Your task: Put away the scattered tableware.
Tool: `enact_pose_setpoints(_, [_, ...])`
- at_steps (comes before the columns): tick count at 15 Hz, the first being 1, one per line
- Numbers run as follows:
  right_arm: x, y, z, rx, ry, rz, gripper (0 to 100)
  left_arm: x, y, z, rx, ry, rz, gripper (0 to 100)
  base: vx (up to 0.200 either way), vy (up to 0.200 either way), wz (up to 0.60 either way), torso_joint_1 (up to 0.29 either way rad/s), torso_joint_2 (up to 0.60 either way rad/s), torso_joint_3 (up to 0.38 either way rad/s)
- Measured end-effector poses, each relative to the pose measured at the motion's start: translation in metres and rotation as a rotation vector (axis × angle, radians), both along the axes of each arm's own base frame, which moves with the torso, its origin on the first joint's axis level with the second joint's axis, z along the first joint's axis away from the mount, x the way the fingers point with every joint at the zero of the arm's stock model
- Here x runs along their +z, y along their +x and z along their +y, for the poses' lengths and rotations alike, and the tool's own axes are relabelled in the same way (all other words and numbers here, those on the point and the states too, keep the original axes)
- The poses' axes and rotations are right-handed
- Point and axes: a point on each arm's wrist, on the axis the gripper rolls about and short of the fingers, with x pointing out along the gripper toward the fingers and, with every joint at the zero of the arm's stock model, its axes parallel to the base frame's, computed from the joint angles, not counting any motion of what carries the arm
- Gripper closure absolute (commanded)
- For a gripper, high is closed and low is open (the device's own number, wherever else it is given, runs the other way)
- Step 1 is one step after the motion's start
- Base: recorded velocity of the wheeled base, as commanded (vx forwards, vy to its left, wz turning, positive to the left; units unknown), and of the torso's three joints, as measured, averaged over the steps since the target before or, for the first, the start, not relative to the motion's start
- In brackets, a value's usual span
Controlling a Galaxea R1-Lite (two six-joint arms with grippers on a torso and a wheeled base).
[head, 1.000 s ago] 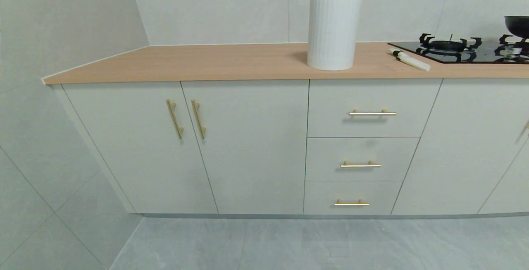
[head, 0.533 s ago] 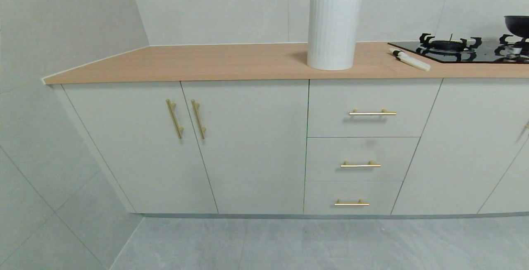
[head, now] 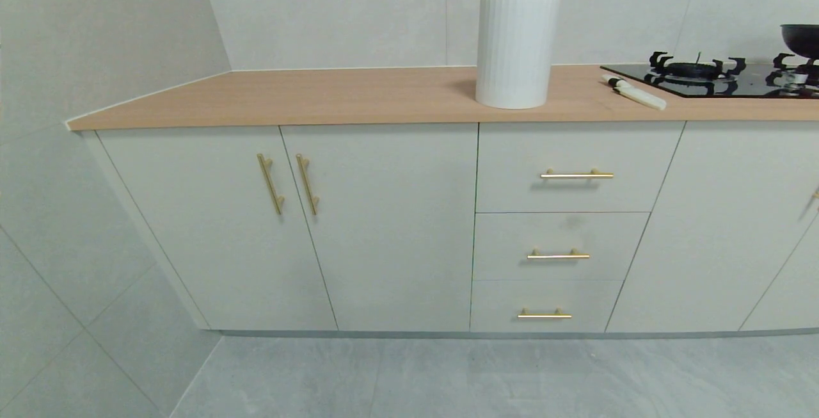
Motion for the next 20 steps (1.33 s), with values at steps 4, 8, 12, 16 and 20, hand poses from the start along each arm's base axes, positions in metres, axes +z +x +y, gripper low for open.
enact_pose_setpoints(4, [0.0,0.0,0.0,0.002,0.002,0.0,0,0.0,0.0,0.0,0.0,0.001,0.0,0,0.0,0.0,0.0,0.0,0.0,0.0])
enact_pose_setpoints(8, [-0.0002,0.0,0.0,0.002,0.002,0.002,0,-0.0001,0.0,0.0,0.0,0.007,0.001,0,0.0,0.0,0.0,0.0,0.0,0.0])
enact_pose_setpoints(12, [-0.0002,0.0,0.0,0.002,0.002,0.002,0,0.0,0.0,0.0,0.0,0.01,0.0,0,0.0,0.0,0.0,0.0,0.0,0.0])
enact_pose_setpoints(16, [-0.0003,0.0,0.0002,0.007,0.001,0.003,0,0.0004,-0.0001,0.0,0.0,0.008,-0.002,0,0.2,0.0,0.0,0.001,0.0,0.002])
enact_pose_setpoints(20, [-0.0004,0.0001,0.0002,0.009,0.001,0.004,0,0.0,0.0,0.0,0.0,0.007,0.0,0,0.2,0.0,0.0,0.004,0.0,0.002])
